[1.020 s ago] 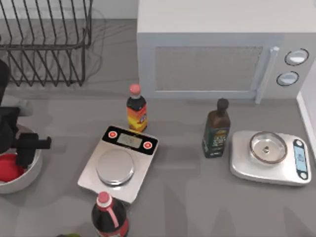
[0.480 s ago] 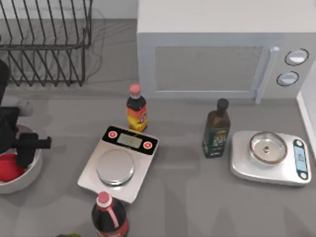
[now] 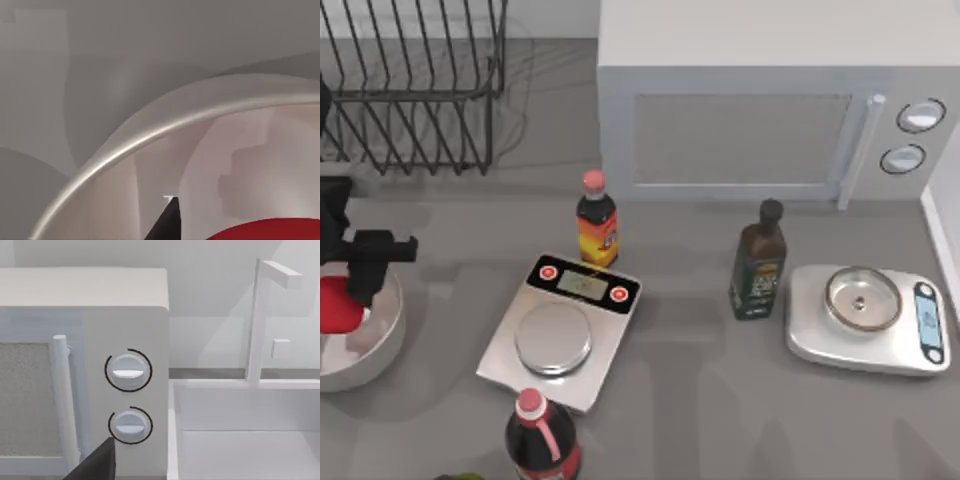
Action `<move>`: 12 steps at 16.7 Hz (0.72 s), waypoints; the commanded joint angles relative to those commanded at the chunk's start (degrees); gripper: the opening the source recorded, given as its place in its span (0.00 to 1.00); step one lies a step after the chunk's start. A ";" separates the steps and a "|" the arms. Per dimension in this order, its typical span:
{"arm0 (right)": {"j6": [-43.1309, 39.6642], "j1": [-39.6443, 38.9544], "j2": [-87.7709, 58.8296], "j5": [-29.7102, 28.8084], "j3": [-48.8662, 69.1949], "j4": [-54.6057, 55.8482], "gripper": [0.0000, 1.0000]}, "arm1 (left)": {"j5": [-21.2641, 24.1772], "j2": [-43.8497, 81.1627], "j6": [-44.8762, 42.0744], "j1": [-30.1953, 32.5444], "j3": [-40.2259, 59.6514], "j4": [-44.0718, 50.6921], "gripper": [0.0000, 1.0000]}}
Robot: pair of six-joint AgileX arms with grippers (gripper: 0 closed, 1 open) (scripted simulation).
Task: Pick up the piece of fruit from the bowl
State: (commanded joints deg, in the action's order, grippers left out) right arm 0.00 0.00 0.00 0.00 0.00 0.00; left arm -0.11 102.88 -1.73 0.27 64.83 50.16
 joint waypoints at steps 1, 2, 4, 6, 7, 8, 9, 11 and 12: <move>0.00 0.00 0.00 0.00 0.00 0.00 1.00 | 0.00 0.03 0.04 0.04 3.60 3.68 0.00; 0.00 0.00 0.00 0.00 0.00 0.00 1.00 | -0.01 -0.01 0.09 0.09 7.74 7.96 0.00; 0.00 0.00 0.00 0.00 0.00 0.00 1.00 | -0.01 -0.36 0.20 0.20 16.81 18.00 0.00; 0.00 0.00 0.00 0.00 0.00 0.00 1.00 | -0.02 -1.00 0.32 0.31 25.98 28.41 0.00; 0.00 0.00 0.00 0.00 0.00 0.00 1.00 | -0.02 -1.43 0.38 0.36 30.26 33.07 0.00; 0.00 0.00 0.00 0.00 0.00 0.00 1.00 | -0.03 -1.91 0.43 0.41 34.12 37.11 0.00; 0.00 0.00 0.00 0.00 0.00 0.00 1.00 | -0.03 -2.42 0.49 0.45 37.48 40.59 0.00; 0.00 0.00 0.00 0.00 0.00 0.00 1.00 | -0.03 -3.39 0.58 0.52 42.44 45.73 0.00; 0.00 0.00 0.00 0.00 0.00 0.00 1.00 | -0.03 -3.81 0.61 0.55 44.05 47.41 0.00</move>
State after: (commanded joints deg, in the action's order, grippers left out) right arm 0.00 0.00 0.00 0.00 0.00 0.00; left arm -0.15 99.07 -1.12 0.82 108.88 97.57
